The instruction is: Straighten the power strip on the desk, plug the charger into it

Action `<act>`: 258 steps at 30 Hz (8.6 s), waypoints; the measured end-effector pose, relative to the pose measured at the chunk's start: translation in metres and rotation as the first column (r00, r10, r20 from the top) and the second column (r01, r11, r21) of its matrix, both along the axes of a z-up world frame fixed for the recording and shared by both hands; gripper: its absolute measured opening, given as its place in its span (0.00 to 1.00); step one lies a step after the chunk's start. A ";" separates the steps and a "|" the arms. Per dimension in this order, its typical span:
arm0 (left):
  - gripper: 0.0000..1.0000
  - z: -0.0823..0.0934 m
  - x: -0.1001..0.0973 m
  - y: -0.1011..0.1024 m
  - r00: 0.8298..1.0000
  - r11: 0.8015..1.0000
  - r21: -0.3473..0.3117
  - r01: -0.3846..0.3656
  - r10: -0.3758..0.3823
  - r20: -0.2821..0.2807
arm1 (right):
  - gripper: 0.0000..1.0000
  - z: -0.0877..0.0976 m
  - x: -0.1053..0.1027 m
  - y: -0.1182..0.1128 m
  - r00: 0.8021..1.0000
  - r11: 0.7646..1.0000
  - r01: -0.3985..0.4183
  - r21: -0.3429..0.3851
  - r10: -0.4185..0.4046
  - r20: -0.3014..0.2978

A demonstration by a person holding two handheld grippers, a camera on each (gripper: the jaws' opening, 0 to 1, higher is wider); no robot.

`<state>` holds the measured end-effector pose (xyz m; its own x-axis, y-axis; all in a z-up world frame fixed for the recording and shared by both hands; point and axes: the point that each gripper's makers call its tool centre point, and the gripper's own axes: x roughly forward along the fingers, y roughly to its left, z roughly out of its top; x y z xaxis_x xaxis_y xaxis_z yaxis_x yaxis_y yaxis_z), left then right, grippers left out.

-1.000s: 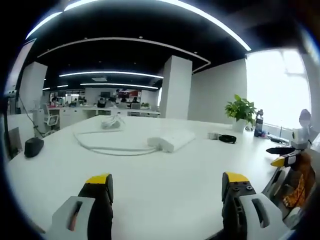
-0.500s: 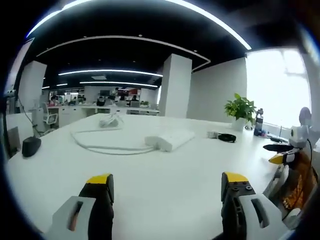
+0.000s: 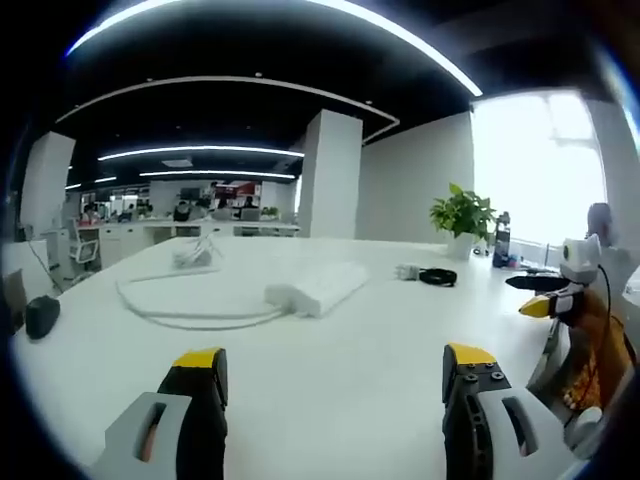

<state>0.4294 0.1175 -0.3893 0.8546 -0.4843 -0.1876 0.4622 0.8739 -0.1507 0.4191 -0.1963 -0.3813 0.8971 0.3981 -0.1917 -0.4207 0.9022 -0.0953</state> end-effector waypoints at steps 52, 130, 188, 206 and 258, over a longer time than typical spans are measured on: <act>0.99 0.031 0.068 -0.021 0.995 0.998 0.057 0.024 -0.029 0.092 | 1.00 0.032 0.085 0.063 0.938 0.939 -0.341 0.045 0.337 0.084; 0.94 -0.022 0.146 -0.036 0.986 0.992 0.122 0.032 -0.011 -0.169 | 1.00 -0.011 0.216 0.132 0.862 0.870 -0.489 0.067 0.493 -0.119; 0.65 -0.028 0.160 -0.045 0.988 0.985 0.167 0.044 -0.019 -0.150 | 0.72 -0.026 0.210 0.154 0.864 0.879 -0.466 0.098 0.476 -0.164; 0.65 -0.031 0.164 -0.046 0.991 0.974 0.227 -0.001 0.031 -0.132 | 0.53 -0.030 0.222 0.144 0.922 0.936 -0.352 -0.010 0.345 -0.178; 0.54 -0.028 0.183 -0.051 0.982 0.967 0.203 0.153 -0.126 -0.140 | 0.43 -0.033 0.205 0.119 0.971 0.991 -0.128 -0.042 0.117 -0.208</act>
